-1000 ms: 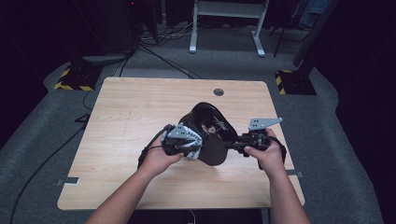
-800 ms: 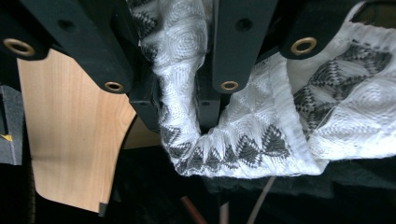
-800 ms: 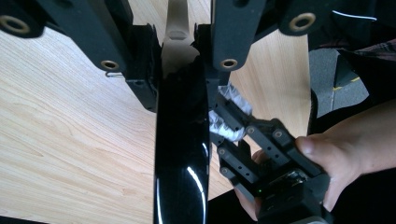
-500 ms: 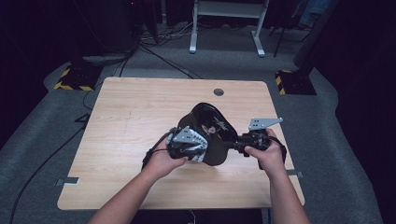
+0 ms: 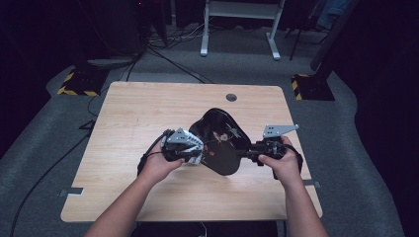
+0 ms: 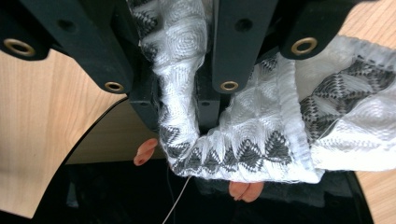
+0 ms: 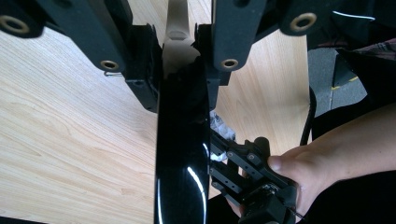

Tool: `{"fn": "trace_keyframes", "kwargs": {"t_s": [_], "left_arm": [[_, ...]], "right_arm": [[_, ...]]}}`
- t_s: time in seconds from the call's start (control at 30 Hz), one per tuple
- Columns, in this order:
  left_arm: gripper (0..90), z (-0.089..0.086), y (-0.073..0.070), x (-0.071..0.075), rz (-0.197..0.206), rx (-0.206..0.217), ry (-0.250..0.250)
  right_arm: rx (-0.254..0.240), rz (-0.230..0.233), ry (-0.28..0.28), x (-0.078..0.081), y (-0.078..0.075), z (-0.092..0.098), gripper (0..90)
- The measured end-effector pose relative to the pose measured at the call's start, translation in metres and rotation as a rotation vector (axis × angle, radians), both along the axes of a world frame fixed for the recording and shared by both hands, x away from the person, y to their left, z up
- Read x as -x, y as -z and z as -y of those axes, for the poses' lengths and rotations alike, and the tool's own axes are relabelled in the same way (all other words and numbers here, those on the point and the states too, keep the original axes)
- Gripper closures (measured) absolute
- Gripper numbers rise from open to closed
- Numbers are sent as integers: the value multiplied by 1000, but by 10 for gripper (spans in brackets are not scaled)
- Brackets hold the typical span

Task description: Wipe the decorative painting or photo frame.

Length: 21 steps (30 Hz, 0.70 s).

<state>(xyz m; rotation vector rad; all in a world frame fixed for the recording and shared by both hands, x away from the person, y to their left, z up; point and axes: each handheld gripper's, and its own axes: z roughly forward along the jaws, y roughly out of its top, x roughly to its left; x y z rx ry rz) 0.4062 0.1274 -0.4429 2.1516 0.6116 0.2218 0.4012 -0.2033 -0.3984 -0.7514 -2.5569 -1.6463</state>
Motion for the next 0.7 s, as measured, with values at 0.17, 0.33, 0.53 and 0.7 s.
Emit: {"fn": "trace_keyframes", "kwargs": {"t_s": [0.17, 0.33, 0.53, 0.7], "left_arm": [[765, 7, -1, 3, -11, -6, 0], [764, 27, -2, 11, -13, 3, 56], [764, 52, -4, 20, -11, -5, 133], [764, 59, -3, 23, -9, -6, 155]], "right_arm": [[-1, -1, 2, 0, 0, 0, 750], [-2, -1, 2, 0, 0, 0, 750], [-6, -4, 5, 0, 0, 1, 754], [-7, -3, 6, -1, 1, 1, 758]]}}
